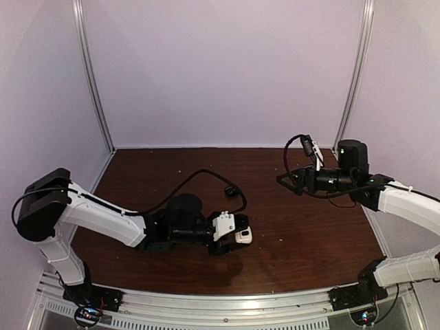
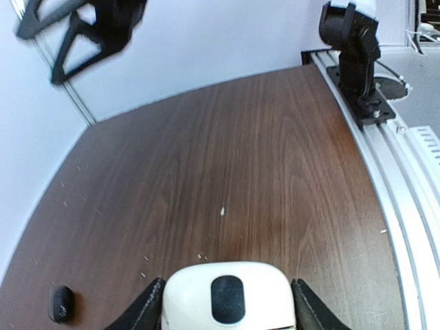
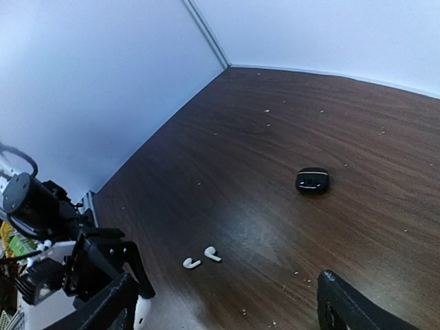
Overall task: Insert the wireless bluetooth earbuds into the charging case
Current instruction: Pick up the charging case from the center of the board, then pass from the left arm to the right
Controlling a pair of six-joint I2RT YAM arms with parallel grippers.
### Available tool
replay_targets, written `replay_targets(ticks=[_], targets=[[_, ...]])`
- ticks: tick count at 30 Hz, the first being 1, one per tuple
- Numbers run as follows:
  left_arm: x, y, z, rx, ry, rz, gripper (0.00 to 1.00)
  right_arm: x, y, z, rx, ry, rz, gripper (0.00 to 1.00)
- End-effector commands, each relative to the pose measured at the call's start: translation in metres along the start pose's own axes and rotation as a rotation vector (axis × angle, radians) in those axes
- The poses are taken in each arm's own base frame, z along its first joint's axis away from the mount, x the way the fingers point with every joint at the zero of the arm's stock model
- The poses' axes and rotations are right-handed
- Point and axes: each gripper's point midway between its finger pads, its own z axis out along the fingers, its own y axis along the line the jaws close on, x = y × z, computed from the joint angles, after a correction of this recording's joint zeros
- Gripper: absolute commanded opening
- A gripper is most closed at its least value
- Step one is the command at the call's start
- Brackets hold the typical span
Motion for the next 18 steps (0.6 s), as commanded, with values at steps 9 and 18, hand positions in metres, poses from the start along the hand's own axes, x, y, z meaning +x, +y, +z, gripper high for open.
replay_targets(ticks=[9,18], targets=[[-0.076,-0.009,-0.051,0.099,-0.065,0.331,0.48,0.057,0.106,0.006,-0.488,0.233,0.078,0.8],[-0.092,-0.009,-0.064,0.074,-0.086,0.392,0.48,0.081,0.145,0.014,-0.605,0.339,0.065,0.75]])
